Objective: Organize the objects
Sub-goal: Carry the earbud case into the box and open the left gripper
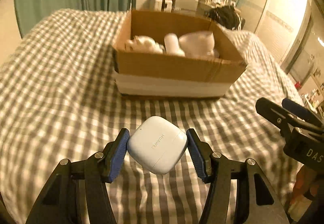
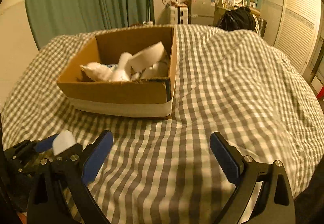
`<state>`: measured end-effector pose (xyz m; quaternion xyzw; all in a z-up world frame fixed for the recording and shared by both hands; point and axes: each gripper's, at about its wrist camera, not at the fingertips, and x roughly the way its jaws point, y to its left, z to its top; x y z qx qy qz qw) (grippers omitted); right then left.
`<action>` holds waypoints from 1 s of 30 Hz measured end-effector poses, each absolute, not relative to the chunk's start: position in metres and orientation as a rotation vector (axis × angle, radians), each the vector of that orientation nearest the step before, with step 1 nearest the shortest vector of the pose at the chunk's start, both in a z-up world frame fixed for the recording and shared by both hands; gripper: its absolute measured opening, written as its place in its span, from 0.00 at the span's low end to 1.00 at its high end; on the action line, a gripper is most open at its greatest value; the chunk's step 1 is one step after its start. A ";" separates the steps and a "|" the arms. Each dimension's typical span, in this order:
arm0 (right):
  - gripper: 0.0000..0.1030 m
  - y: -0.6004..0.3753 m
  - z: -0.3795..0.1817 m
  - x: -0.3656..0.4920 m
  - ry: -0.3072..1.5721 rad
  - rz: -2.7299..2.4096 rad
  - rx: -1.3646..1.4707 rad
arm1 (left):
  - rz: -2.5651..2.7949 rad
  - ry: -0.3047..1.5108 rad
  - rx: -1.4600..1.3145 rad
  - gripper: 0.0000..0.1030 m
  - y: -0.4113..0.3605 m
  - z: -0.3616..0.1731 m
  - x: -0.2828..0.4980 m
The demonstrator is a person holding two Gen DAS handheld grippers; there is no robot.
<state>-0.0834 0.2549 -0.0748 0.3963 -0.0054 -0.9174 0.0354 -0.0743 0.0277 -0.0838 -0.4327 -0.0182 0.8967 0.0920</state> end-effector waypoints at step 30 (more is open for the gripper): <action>0.94 0.247 0.073 -0.178 0.062 -2.923 0.776 | 2.811 0.152 -0.914 0.58 0.058 0.056 -0.229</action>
